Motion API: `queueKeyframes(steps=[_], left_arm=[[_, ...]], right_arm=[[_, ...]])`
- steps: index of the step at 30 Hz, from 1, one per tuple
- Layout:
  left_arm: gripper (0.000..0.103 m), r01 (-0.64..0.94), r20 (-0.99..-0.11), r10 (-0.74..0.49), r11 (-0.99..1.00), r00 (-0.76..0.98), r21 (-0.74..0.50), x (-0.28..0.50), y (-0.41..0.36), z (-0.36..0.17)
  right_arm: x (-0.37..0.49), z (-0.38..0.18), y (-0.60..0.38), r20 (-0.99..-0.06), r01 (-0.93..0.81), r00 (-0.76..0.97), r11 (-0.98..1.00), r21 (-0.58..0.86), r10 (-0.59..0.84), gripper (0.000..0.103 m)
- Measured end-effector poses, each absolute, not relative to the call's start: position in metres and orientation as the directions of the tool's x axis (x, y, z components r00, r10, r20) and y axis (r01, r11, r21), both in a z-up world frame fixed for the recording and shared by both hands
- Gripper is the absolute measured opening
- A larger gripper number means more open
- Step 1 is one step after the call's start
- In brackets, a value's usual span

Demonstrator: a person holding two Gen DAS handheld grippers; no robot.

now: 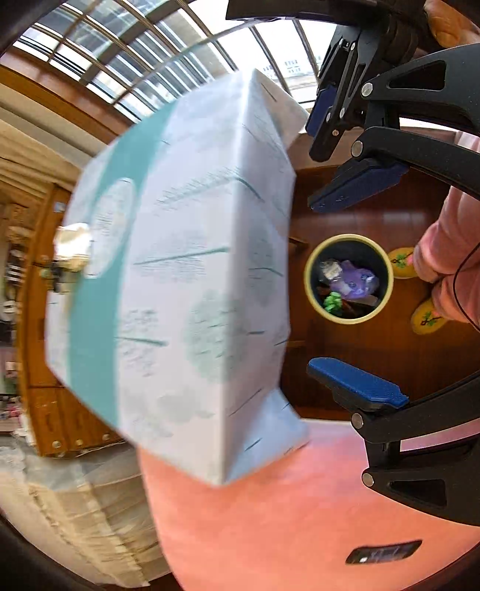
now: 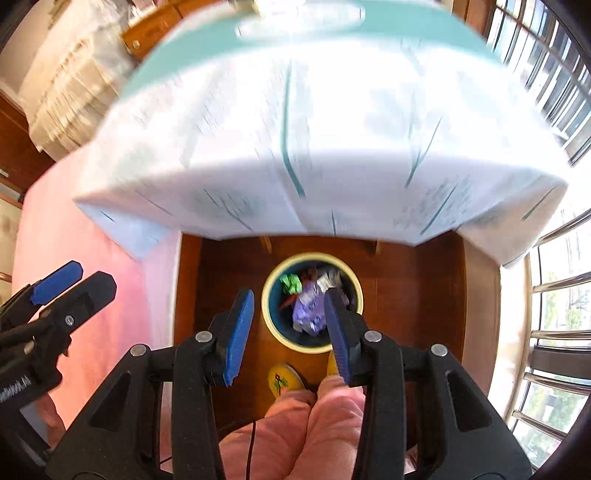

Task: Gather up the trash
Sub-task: 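Raise both tools back over the table toward the last trash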

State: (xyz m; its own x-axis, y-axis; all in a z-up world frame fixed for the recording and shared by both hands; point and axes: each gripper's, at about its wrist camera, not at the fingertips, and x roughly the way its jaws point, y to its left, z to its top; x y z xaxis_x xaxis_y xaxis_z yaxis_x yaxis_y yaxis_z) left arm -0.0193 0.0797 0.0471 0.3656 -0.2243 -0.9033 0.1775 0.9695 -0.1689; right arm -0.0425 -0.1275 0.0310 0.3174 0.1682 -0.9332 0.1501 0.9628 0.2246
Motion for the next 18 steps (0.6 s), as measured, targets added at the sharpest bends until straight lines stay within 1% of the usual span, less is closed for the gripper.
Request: queueKeyframes(steps=[3, 9, 18], left_arm=[[0.082, 0.192, -0.873, -0.243, 0.966, 0.424, -0.175, -0.022, 0.084, 0.081], [0.082, 0.257, -0.829, -0.259, 0.956, 0.496, -0.144, -0.018, 0.087, 0.142], [0.082, 0.323, -0.780, -0.268, 0.942, 0.566, -0.089, 0.002, 0.079, 0.206]], right_arm=[[-0.042, 0.064, -0.129, -0.916, 0.167, 0.363, 0.955, 0.247, 0.173, 0.036], [-0.039, 0.117, -0.131, -0.871, 0.188, 0.468, 0.946, 0.263, 0.149, 0.036], [-0.035, 0.195, -0.141, -0.777, 0.207, 0.622, 0.936, 0.284, 0.098, 0.036]])
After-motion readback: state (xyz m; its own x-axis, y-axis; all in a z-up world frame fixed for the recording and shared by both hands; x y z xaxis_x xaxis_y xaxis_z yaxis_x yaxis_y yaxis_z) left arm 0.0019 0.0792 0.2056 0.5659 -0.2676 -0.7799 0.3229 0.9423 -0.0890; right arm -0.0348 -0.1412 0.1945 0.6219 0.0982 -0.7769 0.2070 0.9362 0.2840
